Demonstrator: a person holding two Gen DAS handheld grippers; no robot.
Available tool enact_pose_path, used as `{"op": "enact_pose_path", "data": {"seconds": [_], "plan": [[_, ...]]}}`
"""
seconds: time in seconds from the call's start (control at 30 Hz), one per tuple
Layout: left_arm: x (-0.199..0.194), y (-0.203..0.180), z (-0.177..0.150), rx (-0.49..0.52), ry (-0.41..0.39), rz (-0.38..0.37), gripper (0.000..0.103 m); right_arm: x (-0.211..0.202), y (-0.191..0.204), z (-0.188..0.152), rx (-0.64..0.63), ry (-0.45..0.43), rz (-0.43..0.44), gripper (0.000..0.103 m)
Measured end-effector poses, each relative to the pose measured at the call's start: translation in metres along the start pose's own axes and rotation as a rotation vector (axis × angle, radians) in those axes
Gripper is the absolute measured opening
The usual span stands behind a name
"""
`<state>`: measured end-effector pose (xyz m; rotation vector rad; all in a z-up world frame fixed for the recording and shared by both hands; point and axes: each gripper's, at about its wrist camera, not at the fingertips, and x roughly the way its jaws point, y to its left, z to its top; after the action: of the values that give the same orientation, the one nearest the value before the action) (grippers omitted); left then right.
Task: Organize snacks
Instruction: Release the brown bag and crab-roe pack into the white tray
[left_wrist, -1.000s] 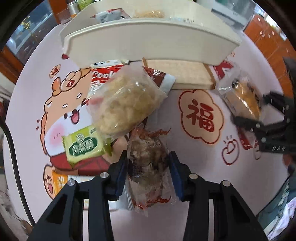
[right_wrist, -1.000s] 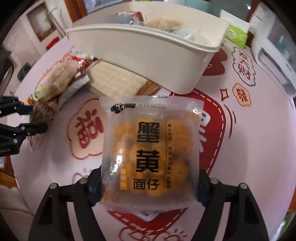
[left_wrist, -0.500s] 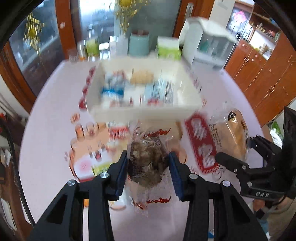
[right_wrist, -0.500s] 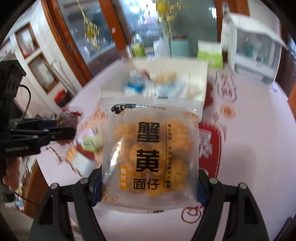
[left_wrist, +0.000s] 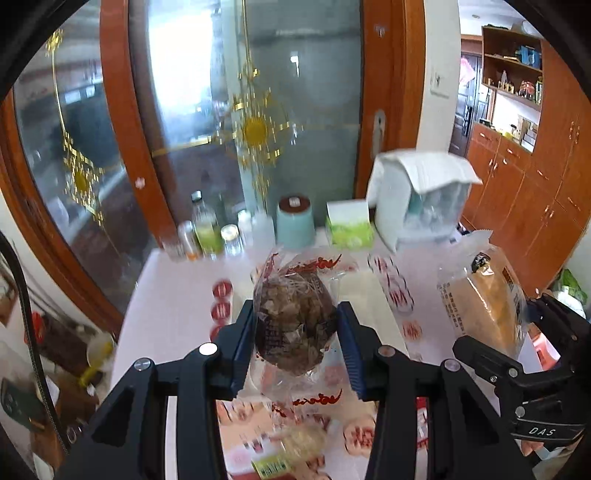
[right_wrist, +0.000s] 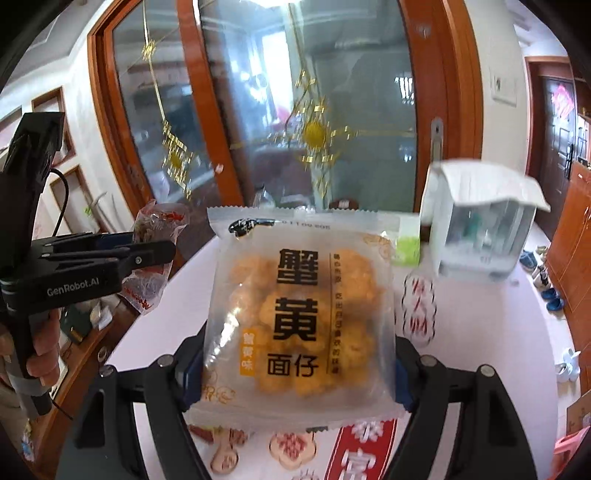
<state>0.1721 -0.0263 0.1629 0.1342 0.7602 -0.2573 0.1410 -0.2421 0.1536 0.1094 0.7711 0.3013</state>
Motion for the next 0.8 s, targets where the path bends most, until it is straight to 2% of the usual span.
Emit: {"op": "enact_pose_path", "data": {"seconds": [0.2,0.37,0.4,0.47,0.5,0.53,0.6,0.67,0.8], "plan": [[0.03,0.014,0.036,-0.009,-0.008,0.003,0.042,0.031,-0.008,0.049,0.028,-0.01,-0.074,0.081],[0.068,0.022,0.037,-0.014,0.026,0.01,0.044,0.078,-0.019,0.067,0.072,0.05,-0.12,0.082],[0.078,0.023,0.034,-0.011,0.039,0.004,0.046,0.091,-0.02,0.068,0.074,0.068,-0.129,0.083],[0.096,0.026,0.029,-0.006,0.053,0.001,0.061,0.108,-0.023,0.068,0.08,0.09,-0.138,0.085],[0.105,0.028,0.026,-0.009,0.06,0.008,0.081,0.119,-0.025,0.066,0.091,0.103,-0.142,0.085],[0.111,0.03,0.023,-0.014,0.062,0.013,0.093,0.128,-0.028,0.063,0.105,0.117,-0.142,0.085],[0.121,0.036,0.014,-0.034,0.068,0.004,0.094,0.146,-0.035,0.058,0.144,0.157,-0.138,0.086],[0.135,0.042,0.003,-0.053,0.107,-0.034,0.095,0.164,-0.042,0.049,0.178,0.201,-0.142,0.087],[0.153,0.049,-0.016,-0.068,0.168,-0.027,0.094,0.169,-0.041,0.036,0.149,0.178,-0.166,0.091]]}}
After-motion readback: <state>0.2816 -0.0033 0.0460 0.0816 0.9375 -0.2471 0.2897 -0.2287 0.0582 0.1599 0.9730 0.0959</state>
